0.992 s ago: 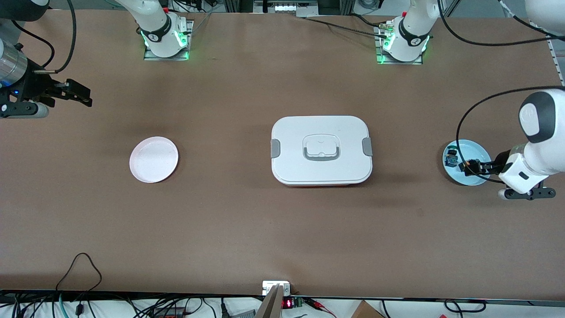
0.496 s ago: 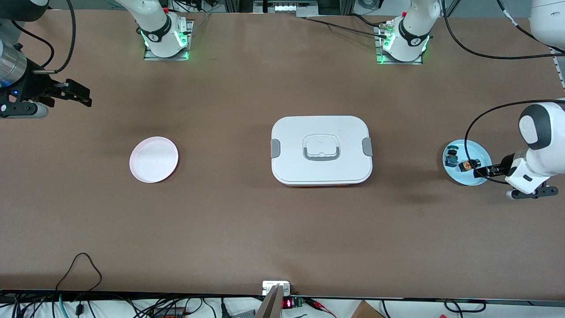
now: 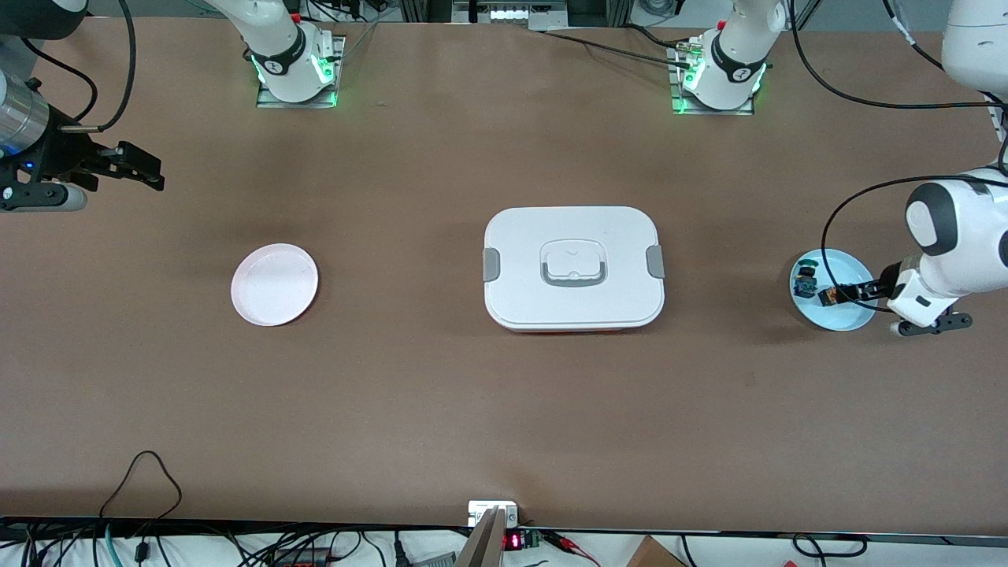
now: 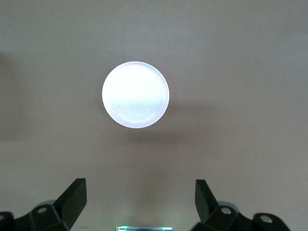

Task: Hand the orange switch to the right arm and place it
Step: 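Lower the left gripper onto the orange switch in the blue dish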

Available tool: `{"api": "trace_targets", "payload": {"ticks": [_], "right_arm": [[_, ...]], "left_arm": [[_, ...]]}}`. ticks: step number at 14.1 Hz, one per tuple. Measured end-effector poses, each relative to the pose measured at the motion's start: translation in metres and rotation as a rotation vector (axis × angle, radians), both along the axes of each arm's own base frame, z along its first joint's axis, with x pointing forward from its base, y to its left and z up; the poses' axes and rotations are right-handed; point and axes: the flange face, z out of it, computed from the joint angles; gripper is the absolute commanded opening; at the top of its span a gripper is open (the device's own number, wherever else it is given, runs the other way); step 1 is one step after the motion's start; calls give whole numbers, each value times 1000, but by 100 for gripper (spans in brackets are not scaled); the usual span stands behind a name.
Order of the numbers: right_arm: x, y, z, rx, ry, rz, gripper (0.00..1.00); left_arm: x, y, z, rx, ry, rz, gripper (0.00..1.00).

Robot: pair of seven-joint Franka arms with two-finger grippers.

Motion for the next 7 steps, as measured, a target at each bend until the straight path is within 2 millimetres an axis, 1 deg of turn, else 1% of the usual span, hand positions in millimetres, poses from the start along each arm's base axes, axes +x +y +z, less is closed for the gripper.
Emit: {"api": "trace_targets", "payload": {"ticks": [2, 3, 7], "right_arm": [[0, 0, 0, 0, 0, 0, 100], [0, 0, 0, 0, 0, 0, 100], [0, -1, 0, 0, -1, -2, 100]], "left_arm": [[-3, -3, -12, -7, 18, -2, 89], [-3, -4, -17, -10, 22, -2, 89], [-4, -6, -27, -13, 34, 18, 90]]}}
